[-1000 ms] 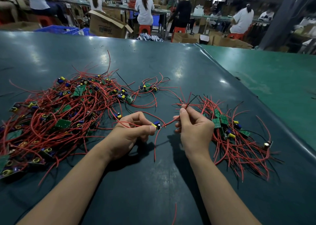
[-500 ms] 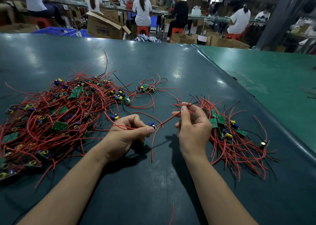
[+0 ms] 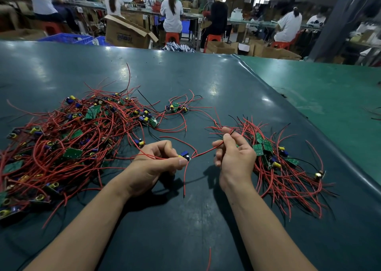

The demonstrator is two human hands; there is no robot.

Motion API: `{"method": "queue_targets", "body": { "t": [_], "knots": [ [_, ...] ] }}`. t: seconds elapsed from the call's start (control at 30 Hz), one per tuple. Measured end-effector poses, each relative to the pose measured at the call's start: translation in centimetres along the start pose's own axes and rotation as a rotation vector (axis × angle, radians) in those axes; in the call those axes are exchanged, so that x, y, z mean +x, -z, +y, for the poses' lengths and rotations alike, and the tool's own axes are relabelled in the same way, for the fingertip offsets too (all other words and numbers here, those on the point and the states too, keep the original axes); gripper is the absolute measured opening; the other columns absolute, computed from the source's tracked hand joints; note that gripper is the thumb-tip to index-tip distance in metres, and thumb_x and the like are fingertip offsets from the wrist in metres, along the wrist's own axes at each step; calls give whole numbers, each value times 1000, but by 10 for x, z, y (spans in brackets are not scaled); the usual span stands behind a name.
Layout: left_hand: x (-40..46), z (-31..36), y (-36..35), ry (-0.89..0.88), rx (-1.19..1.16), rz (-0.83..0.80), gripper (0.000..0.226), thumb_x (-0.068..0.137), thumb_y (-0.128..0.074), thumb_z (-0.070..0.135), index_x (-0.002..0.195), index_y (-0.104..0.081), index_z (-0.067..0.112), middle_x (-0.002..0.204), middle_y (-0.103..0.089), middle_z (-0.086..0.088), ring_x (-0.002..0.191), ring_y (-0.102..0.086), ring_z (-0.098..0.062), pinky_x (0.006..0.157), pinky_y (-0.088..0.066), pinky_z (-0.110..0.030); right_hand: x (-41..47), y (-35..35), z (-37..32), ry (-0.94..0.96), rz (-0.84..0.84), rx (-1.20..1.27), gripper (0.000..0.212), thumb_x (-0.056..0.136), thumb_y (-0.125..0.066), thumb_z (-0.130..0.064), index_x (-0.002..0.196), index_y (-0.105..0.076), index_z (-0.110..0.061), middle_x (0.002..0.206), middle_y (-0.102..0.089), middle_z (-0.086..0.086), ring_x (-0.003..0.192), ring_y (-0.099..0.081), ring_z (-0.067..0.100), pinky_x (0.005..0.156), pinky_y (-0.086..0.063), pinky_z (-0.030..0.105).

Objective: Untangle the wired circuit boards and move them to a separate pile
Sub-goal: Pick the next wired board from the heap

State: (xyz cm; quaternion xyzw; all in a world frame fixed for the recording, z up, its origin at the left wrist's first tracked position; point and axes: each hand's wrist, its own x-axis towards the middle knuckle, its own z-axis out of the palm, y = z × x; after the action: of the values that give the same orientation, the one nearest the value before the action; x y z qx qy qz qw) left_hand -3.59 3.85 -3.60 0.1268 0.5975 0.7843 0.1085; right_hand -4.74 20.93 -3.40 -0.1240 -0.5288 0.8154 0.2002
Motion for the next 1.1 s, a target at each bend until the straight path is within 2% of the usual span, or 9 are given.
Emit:
{"method": "queue_targets", "body": {
  "t": [0.13,0.33,0.5,0.67,0.73,0.8,0.87,1.0,1.1],
  "knots": [
    [0,1,0,4,3,-5,29,65,-70,1,68,-43,9,60,-56,-1,54,-45,-16,54,-39,-25,-1,2,0,56,7,-70,23,98,-45,0,95,-61,-17,54,-64,3,37,-43,7,34,-33,17],
    [1,1,0,8,-29,23,28,65,-69,0,69,-42,10,60,-54,-2,53,-43,-18,51,-39,-23,1,1,-6,18,6,24,11,101,-48,-10,102,-59,-9,67,-71,9,40,-50,10,35,-39,20],
    [0,0,-2,15,-2,15,28,65,-69,1,70,-43,8,60,-57,-2,54,-42,-19,53,-37,-25,2,4,-6,-65,24,91,21,102,-48,-18,89,-62,-10,45,-55,-1,30,-37,5,31,-25,14],
    [0,-1,-2,26,0,50,24,63,-71,1,68,-49,9,60,-60,-2,52,-45,-18,52,-38,-25,0,4,-6,-122,12,106,27,103,-48,-29,85,-59,-12,43,-52,-2,28,-35,6,31,-25,13],
    [2,-1,-2,22,-40,102,25,60,-76,-3,63,-56,12,60,-60,-6,51,-49,-18,54,-38,-27,0,5,-10,-157,-37,158,38,98,-45,-47,91,-58,-12,58,-67,5,35,-50,11,33,-36,17],
    [3,-1,-2,7,-56,152,26,56,-83,-1,67,-62,8,65,-63,-11,55,-55,-19,62,-42,-32,-1,4,-14,-252,-141,184,56,84,-47,-61,107,-56,-11,89,-75,10,55,-68,17,41,-48,22],
    [4,-2,-3,-15,-57,193,21,60,-76,8,74,-61,4,70,-65,-13,59,-58,-19,68,-44,-34,-7,1,-15,-363,-238,84,59,79,-55,-57,112,-55,-9,102,-72,10,66,-73,20,45,-51,22],
    [2,-4,-2,-37,21,179,25,61,-75,9,80,-60,3,73,-66,-10,67,-60,-21,69,-49,-30,-18,-2,-8,-422,-452,-108,16,95,-59,-21,93,-72,-12,93,-70,8,60,-69,17,44,-49,20],
    [1,-3,-1,-36,44,126,26,62,-76,8,82,-60,3,74,-67,-8,69,-61,-22,67,-53,-24,-18,1,-10,-391,-465,-144,15,93,-63,-19,86,-76,-16,91,-74,3,61,-69,15,43,-48,21]
  ]
}}
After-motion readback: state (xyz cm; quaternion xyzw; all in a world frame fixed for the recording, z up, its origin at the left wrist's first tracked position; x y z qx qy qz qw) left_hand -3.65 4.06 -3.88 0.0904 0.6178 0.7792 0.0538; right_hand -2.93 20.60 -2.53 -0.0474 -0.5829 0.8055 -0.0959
